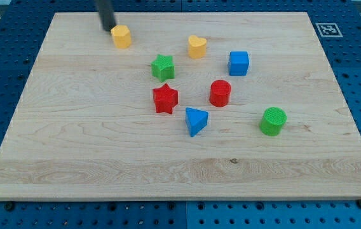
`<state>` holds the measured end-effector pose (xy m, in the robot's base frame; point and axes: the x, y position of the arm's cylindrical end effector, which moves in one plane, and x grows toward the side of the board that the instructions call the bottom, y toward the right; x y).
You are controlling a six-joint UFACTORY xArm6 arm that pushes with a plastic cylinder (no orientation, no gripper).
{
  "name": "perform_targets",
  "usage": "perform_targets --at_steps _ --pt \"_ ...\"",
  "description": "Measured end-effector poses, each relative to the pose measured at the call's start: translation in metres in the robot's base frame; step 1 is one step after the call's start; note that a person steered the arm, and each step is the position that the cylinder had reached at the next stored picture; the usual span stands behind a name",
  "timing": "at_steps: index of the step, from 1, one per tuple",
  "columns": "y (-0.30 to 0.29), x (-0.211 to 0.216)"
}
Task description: Slide the blue cube above the green circle
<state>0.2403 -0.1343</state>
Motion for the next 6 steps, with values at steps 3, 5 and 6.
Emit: perform_targets --at_steps 3,5,6 --pt "0.164 0.01" --pt "0.219 0.063" --pt "0.219 0.07"
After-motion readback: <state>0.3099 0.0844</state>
